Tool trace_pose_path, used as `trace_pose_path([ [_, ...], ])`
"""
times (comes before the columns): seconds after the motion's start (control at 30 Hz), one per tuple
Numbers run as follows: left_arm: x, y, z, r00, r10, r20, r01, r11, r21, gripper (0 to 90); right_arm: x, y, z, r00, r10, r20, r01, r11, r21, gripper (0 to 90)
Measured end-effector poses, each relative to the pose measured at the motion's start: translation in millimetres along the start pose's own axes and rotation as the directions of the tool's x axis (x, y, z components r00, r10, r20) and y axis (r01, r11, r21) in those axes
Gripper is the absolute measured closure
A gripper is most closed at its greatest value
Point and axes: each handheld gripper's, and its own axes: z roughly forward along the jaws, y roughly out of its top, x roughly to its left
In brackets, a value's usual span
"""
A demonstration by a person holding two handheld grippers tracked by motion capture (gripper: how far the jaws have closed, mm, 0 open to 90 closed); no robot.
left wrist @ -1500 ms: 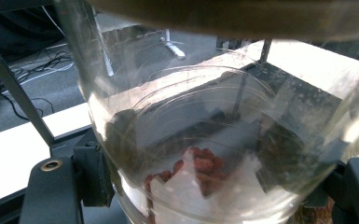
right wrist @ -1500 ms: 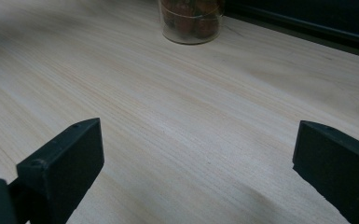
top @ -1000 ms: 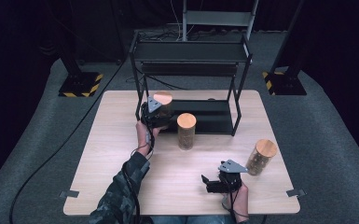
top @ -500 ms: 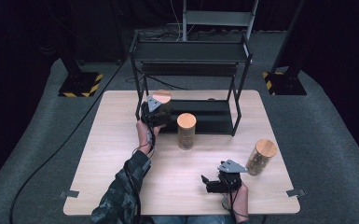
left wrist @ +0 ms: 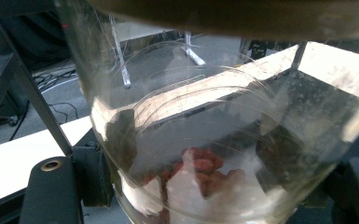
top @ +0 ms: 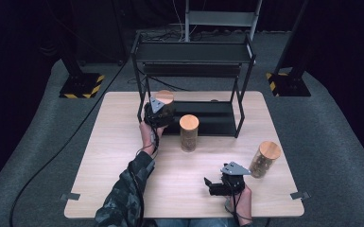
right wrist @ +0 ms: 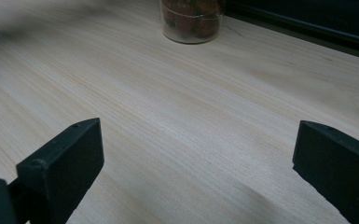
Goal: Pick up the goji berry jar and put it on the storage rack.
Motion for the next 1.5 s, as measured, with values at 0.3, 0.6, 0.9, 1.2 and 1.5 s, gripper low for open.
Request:
trace_pose_path([
  [0.3, -0.2, -4.7, 6.1, 0.9998, 0.006, -0.018, -0.006, 0.9999, 0.008, 24.5, 0.1, 0.0, 0.0, 1.0000, 0.001, 0.000, -0.001, 1.000, -0.001, 1.0],
  [0.6, -2.4, -10.3, 14.2, 0.9999, -0.007, -0.015, 0.008, 0.9996, 0.027, 24.5, 0.0, 0.0, 0.0, 1.0000, -0.001, 0.000, 0.001, 1.000, 0.000, 1.0],
  [0.9, -1.8, -14.8, 19.1, 0.9999, -0.009, -0.014, 0.009, 0.9987, 0.050, 24.5, 0.1, 0.1, 0.1, 1.0000, -0.001, 0.000, 0.001, 1.000, 0.000, 1.0],
  [1.2, -4.8, -17.8, 25.0, 0.9998, -0.017, -0.009, 0.018, 0.9979, 0.062, 24.5, 0.2, 0.1, 0.3, 1.0000, -0.003, 0.000, 0.003, 1.000, 0.003, 1.0],
  [1.5, -3.8, -18.7, 27.0, 0.9991, -0.042, 0.004, 0.042, 0.9972, 0.062, 24.5, 0.2, 0.2, 0.3, 1.0000, -0.002, -0.001, 0.002, 1.000, 0.003, 1.0],
])
